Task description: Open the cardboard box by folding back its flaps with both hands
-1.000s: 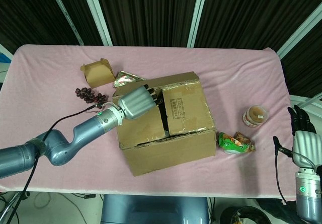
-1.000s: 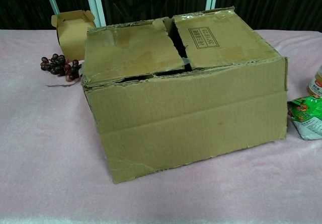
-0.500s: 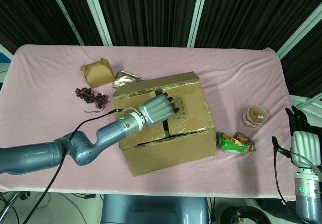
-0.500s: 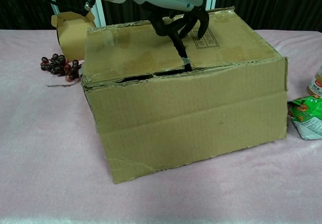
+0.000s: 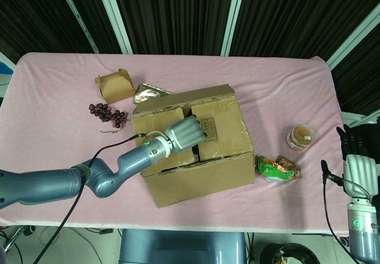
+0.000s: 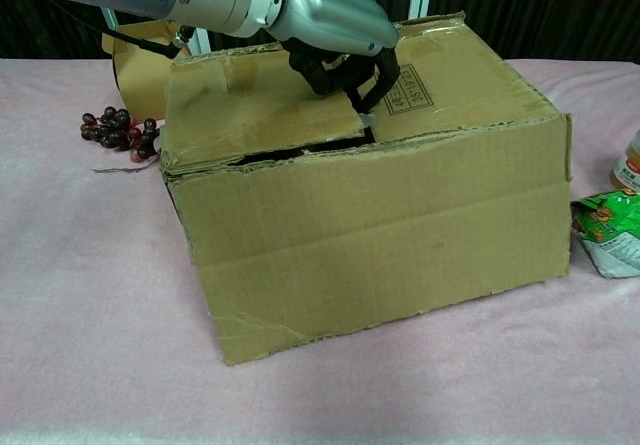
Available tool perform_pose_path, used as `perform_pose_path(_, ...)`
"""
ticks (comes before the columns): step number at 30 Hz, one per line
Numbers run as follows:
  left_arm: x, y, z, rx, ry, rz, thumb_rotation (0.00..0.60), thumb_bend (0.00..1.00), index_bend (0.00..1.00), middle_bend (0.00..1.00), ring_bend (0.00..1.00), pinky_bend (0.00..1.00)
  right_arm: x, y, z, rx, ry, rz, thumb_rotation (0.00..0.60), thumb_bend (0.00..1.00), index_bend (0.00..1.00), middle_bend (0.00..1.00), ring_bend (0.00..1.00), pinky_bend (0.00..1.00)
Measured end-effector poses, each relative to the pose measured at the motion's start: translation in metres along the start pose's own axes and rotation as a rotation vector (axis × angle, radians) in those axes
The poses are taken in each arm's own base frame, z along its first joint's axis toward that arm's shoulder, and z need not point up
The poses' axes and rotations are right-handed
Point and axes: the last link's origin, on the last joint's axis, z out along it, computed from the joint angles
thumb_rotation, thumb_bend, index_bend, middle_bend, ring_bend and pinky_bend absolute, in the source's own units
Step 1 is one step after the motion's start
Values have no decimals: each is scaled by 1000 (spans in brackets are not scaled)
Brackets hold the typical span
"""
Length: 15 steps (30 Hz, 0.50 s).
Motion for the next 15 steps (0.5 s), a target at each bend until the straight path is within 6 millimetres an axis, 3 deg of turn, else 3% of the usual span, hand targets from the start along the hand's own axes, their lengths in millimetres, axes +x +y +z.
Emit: perform_pose_path(15,28,-17,-24,39,29,-8,600,1000,461,667,468,480,-2,-1,-1,0,-6,2,600,435,0,0,0,221)
